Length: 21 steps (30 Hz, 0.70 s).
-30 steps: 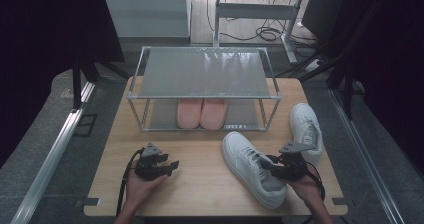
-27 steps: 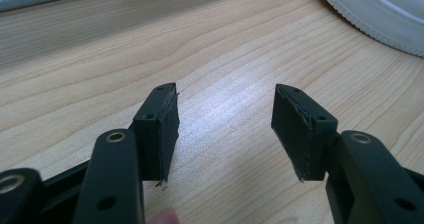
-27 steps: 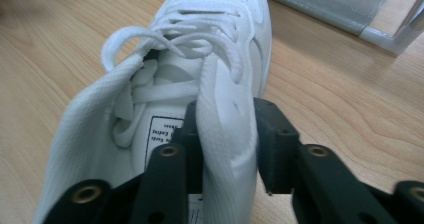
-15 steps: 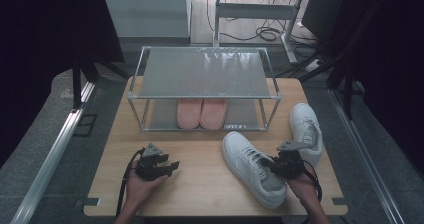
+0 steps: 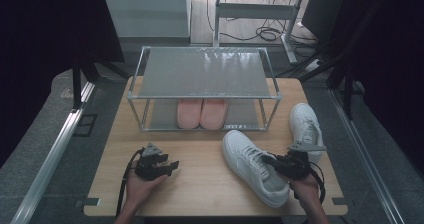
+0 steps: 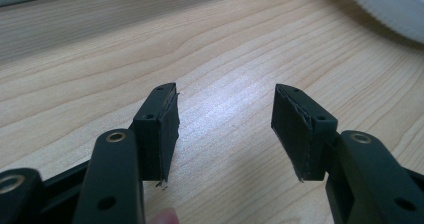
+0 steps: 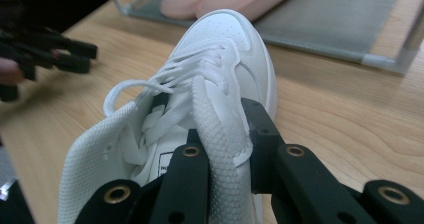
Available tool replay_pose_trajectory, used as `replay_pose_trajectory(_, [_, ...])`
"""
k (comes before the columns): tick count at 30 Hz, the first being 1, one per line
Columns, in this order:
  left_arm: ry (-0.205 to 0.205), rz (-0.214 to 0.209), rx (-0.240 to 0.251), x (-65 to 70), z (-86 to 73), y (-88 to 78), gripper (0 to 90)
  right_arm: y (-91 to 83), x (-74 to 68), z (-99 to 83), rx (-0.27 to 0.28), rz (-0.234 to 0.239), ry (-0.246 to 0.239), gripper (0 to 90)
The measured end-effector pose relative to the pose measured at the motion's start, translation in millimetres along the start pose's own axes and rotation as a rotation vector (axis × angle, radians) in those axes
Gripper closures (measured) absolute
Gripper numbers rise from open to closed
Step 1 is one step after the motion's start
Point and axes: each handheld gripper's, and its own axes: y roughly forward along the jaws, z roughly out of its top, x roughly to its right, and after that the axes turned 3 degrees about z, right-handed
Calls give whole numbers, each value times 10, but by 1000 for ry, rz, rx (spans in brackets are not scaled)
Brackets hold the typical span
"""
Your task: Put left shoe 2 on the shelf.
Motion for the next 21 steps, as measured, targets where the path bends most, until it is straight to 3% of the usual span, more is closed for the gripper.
replay_pose_trajectory(6, [-2, 2, 3, 4, 6, -7, 449, -70, 3, 33, 80, 68, 61, 814])
replay_pose_trajectory(21, [-1, 10, 6, -4, 6, -23, 449, -185, -93, 208, 222, 150, 107, 815])
